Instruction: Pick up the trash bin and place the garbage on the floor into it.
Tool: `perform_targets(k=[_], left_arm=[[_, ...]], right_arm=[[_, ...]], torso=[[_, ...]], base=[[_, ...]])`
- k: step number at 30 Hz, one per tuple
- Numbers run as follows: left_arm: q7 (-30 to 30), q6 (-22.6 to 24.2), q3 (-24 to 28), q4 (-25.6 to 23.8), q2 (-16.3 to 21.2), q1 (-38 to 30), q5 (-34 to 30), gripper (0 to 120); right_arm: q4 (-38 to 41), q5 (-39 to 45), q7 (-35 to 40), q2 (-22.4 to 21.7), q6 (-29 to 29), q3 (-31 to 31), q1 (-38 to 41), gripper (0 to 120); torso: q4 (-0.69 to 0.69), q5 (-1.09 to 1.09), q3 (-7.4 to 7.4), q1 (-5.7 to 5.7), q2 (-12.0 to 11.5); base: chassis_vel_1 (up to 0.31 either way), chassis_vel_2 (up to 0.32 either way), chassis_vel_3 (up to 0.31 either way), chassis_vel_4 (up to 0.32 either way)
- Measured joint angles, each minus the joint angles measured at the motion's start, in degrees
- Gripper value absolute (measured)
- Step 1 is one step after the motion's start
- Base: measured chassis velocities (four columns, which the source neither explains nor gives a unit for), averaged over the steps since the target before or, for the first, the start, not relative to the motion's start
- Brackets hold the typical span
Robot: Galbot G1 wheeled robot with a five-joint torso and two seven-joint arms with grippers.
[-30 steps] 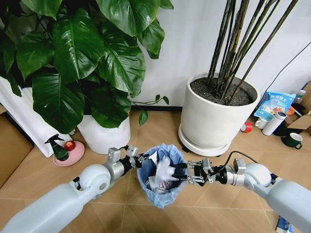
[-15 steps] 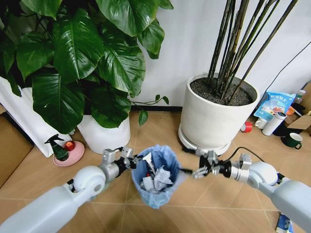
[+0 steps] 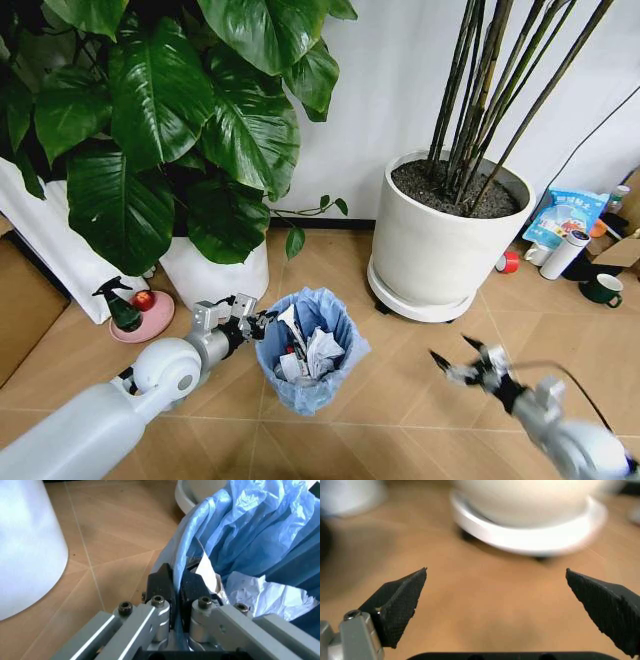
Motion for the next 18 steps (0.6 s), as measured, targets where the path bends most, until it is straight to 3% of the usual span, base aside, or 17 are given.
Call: perform_targets(k=[10, 18], left_arm=[[1.1, -0.3, 1.0, 0.2, -0.3, -0.3, 0.4, 0], [1.4, -0.5, 0.8, 0.3, -0.3, -0.5, 0.4, 0]], right_arm=[[-2.7, -1.9, 7.1, 10.4, -2.3, 12.6, -4.7, 100], [-6.1, -3.4, 9.5, 18.6, -4.4, 18.0, -4.1, 100]], torso=[[0.03, -0.02, 0.0, 0.0, 0.0], [0.02, -0.02, 0.0, 0.0, 0.0]], base=[[0.0, 0.0, 0.0, 0.0], [0.0, 0.0, 0.0, 0.0]])
